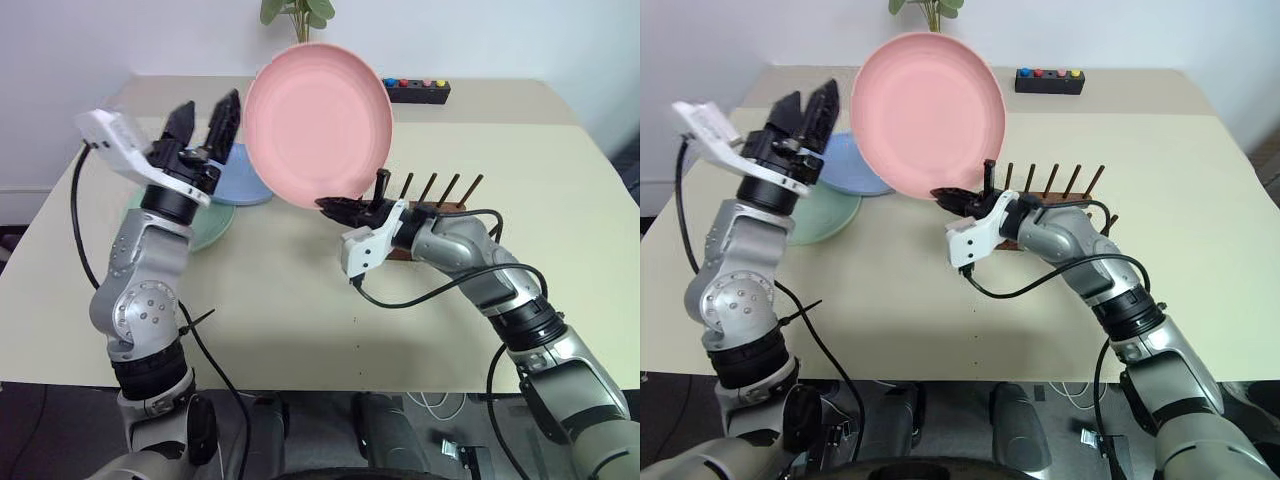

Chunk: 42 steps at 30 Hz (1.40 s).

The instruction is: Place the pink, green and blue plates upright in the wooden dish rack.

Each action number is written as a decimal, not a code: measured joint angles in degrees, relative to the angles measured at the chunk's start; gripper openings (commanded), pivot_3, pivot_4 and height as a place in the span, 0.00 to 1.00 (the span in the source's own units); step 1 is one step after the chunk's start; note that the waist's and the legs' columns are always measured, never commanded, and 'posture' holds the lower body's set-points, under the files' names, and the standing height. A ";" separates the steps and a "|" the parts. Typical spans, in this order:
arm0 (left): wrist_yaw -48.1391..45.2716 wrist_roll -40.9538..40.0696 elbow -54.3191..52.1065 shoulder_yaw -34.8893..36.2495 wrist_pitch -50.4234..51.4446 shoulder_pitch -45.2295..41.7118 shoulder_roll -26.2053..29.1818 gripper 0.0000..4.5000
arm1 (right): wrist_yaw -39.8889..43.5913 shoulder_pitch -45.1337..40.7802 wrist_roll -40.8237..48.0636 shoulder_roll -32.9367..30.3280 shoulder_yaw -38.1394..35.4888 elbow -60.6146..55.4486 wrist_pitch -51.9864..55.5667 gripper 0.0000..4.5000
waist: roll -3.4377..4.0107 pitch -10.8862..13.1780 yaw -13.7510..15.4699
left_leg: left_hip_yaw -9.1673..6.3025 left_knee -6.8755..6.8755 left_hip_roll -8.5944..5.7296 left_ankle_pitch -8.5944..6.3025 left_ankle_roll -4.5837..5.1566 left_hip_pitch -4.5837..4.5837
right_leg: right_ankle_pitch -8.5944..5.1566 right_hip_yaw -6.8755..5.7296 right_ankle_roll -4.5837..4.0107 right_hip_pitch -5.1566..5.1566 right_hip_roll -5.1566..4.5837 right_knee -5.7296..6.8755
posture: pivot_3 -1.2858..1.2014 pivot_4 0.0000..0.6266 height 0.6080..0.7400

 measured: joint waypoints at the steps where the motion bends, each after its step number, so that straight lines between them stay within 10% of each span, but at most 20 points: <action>1: -0.08 -0.43 0.11 0.51 -0.32 0.65 0.77 0.99 | -0.08 -0.01 0.64 -0.08 -0.56 0.00 -0.04 0.00 | 0.00 0.00 -0.01 | 0.00 0.00 0.00 0.00 0.00 0.00 | 0.00 0.00 0.00 0.01 0.00 0.00 | 0.52 0.24 0.92; 7: -7.98 7.27 3.85 -4.54 -0.73 14.47 12.19 0.99 | 4.23 0.19 17.80 -1.53 -10.82 -0.69 5.46 0.00 | 0.04 0.02 -0.01 | 0.00 -0.02 -0.01 0.00 0.02 0.00 | -0.01 0.01 -0.03 0.02 0.00 0.00 | 0.52 0.24 0.92; 23: -24.28 19.67 5.28 -23.98 -6.09 24.03 17.20 0.99 | 20.32 16.98 86.18 -12.03 -45.82 -12.51 56.45 0.00 | 0.17 -0.01 -0.07 | 0.04 0.02 0.02 -0.02 0.05 0.08 | -0.15 0.05 -0.30 0.13 0.01 -0.01 | 0.52 0.24 0.92; 42: -27.63 22.20 6.67 -25.57 -8.20 25.04 15.79 0.99 | 14.64 19.94 100.79 -11.28 -52.58 -8.10 71.17 0.00 | 0.18 -0.02 0.09 | 0.06 0.03 0.03 -0.02 0.06 0.03 | -0.15 0.07 -0.28 0.09 0.02 -0.04 | 0.52 0.24 0.92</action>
